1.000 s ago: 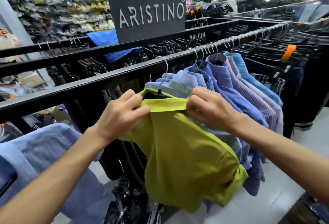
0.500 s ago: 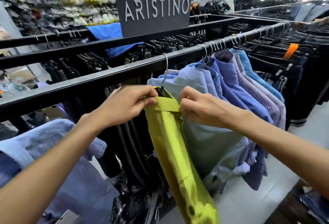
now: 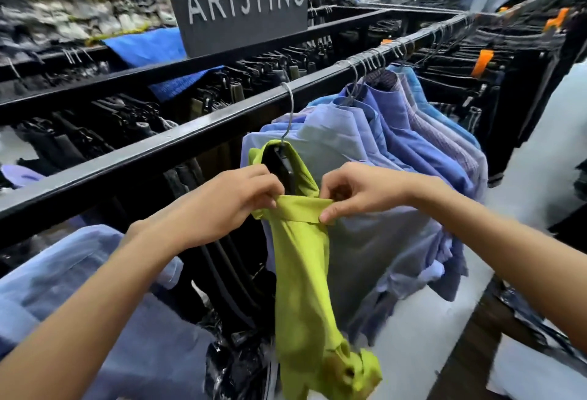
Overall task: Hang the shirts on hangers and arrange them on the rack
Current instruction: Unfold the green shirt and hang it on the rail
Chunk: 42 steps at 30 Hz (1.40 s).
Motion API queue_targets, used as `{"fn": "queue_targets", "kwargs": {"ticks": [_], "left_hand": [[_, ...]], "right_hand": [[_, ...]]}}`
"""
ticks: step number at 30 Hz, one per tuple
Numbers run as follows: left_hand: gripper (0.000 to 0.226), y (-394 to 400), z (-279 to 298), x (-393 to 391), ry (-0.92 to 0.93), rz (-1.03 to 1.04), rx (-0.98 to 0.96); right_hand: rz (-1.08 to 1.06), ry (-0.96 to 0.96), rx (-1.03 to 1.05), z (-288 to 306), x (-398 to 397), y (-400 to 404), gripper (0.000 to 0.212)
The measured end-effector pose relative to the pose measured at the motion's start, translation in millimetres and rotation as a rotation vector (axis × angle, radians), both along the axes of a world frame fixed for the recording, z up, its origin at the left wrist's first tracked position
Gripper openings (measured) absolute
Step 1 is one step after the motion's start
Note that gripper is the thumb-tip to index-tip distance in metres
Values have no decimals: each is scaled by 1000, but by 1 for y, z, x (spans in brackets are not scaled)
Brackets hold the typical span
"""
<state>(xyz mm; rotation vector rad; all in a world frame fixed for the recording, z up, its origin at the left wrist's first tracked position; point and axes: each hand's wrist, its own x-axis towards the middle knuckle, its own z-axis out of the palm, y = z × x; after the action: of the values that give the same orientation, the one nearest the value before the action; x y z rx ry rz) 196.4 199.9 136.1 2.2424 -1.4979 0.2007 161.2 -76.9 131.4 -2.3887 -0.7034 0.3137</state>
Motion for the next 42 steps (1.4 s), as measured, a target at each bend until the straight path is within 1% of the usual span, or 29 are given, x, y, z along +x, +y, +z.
{"fn": "queue_targets", "kwargs": {"ticks": [1, 3, 4, 5, 6, 7, 8, 9, 11, 12, 13, 15, 17, 18, 20, 21, 23, 24, 26, 27, 28, 30, 33, 36, 37, 38, 40, 42], "left_hand": [[9, 3, 1, 1, 29, 4, -1], [16, 9, 2, 4, 86, 24, -10], [15, 11, 2, 6, 89, 42, -16], [14, 13, 2, 8, 79, 59, -19], [13, 13, 3, 8, 63, 72, -13], [13, 13, 3, 8, 51, 71, -9], [12, 11, 4, 7, 43, 65, -3], [12, 10, 5, 6, 36, 59, 1], [11, 7, 9, 2, -28, 69, 13], [14, 6, 10, 0, -70, 78, 17], [19, 5, 12, -2, -103, 86, 23], [26, 6, 16, -7, -152, 89, 52], [23, 10, 19, -11, -166, 103, 89], [21, 13, 21, -12, -159, 116, 102], [23, 18, 25, -14, -96, 148, 116], [21, 21, 26, -16, -40, 164, 131], [8, 25, 28, -23, 60, 209, 159], [5, 25, 29, -26, 95, 252, 163], [22, 20, 28, -30, 138, 376, 125], [26, 15, 27, -30, 151, 458, 94], [25, 8, 27, -28, 164, 550, 49], [12, -7, 24, -20, 174, 728, -32], [16, -27, 21, -4, 250, 907, -85], [27, -34, 24, 16, 422, 1021, -55], [31, -33, 23, 22, 527, 988, -115], [33, -32, 25, 25, 656, 911, -210], [29, -31, 25, 30, 916, 755, -372], [30, -30, 21, 32, 1085, 692, -456]], "right_hand": [[0, 27, -4, 0, 3, -2, 19], [-20, 49, 109, 1, 11, 0, 11], [-66, -9, 182, 0, 19, 4, 10], [-133, -120, 225, -1, 29, 8, 12], [-196, -257, 223, -1, 39, 13, 18], [-231, -384, 187, -2, 48, 19, 26], [-230, -468, 134, -1, 56, 25, 33], [-192, -512, 84, -1, 62, 31, 34], [-83, -576, -2, -1, 73, 40, 22], [-60, -605, -36, 0, 77, 42, 17], [-61, -623, -47, 1, 84, 40, 16], [-110, -650, -47, 7, 97, 32, 22], [-107, -618, -61, 17, 104, 25, 24], [-68, -581, -102, 23, 106, 24, 25], [25, -511, -190, 32, 106, 25, 28], [55, -506, -213, 34, 106, 24, 29], [106, -489, -186, 37, 105, 21, 25], [134, -438, -137, 39, 105, 19, 22], [165, -261, -27, 41, 104, 18, 12], [179, -180, 16, 42, 103, 19, 8], [195, -135, 44, 43, 103, 20, 7], [200, -141, 49, 45, 104, 22, 8], [147, -157, 58, 40, 110, 24, 5], [128, -75, 112, 32, 115, 30, 11], [126, -46, 131, 31, 116, 31, 14], [123, -21, 144, 32, 116, 32, 17], [137, 38, 157, 36, 116, 31, 20], [140, 77, 148, 36, 119, 30, 22]]}}
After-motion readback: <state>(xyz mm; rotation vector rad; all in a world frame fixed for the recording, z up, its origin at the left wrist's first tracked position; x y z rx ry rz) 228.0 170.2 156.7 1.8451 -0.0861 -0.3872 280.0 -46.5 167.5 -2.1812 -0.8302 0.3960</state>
